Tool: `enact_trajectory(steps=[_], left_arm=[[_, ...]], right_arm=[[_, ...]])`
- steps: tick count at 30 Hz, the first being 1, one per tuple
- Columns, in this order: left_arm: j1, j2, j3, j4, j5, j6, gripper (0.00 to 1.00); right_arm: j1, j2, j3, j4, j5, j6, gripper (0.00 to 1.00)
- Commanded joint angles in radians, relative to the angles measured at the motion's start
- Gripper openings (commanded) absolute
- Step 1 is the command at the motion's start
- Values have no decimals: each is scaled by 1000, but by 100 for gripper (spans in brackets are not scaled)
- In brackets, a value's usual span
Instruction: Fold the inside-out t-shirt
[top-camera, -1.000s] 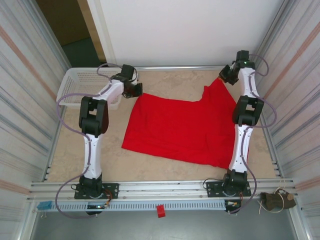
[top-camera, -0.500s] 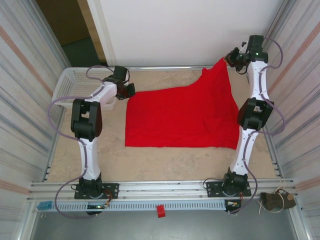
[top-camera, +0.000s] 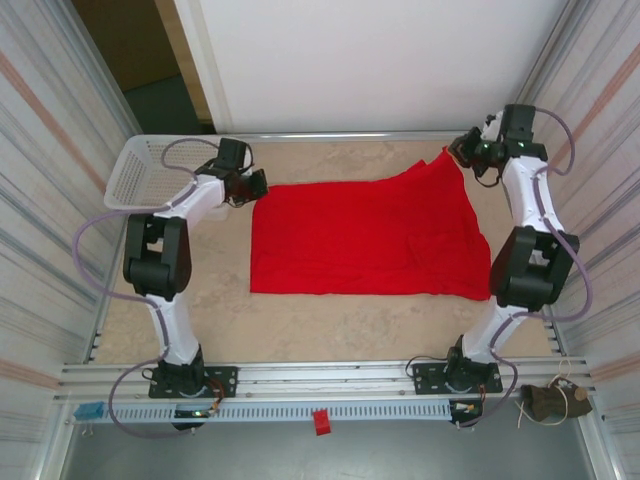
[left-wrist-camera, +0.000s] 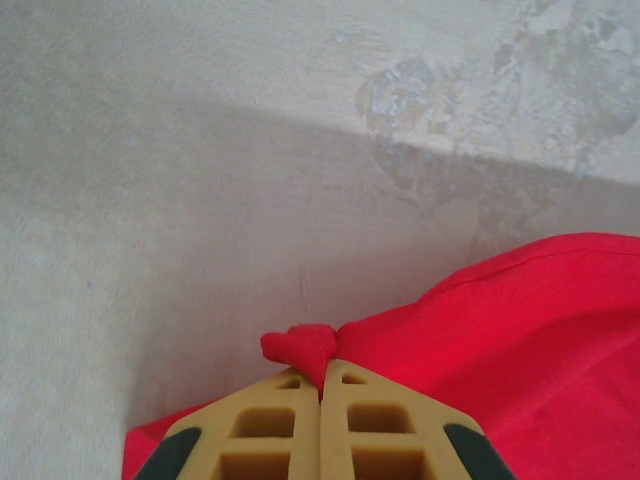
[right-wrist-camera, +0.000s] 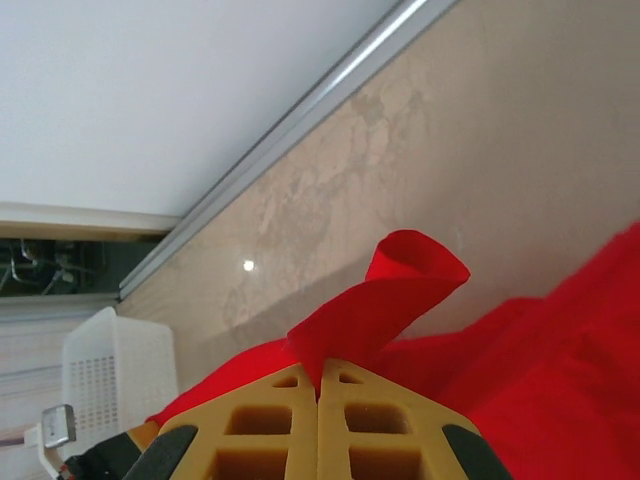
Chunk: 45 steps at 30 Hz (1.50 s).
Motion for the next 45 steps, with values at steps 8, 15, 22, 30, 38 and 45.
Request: enact_trajectory(steps=[8,15,22,30,38,45], left_arm=[[4,-139,-214,125,33,-101,0],[4,-167,-280,142,40,-114,0],[4,-189,-318,160,40,-119,0],[4,-246,-405,180,32,-145,0],[4,-263,-492,209,34,-160,0],[15,-320,-507,182,13,-155,52]], right_arm=[[-58,-364,-406,113,13,14,0],[-69,-544,-582,58,46,-14,0],[-80,-671,-724,7,88,-40,0],[-83,-792,-848,-18,192,4,0],[-83,-861,-940,-48,281,42,0],[-87,-839,-931,-74,332,61,50]])
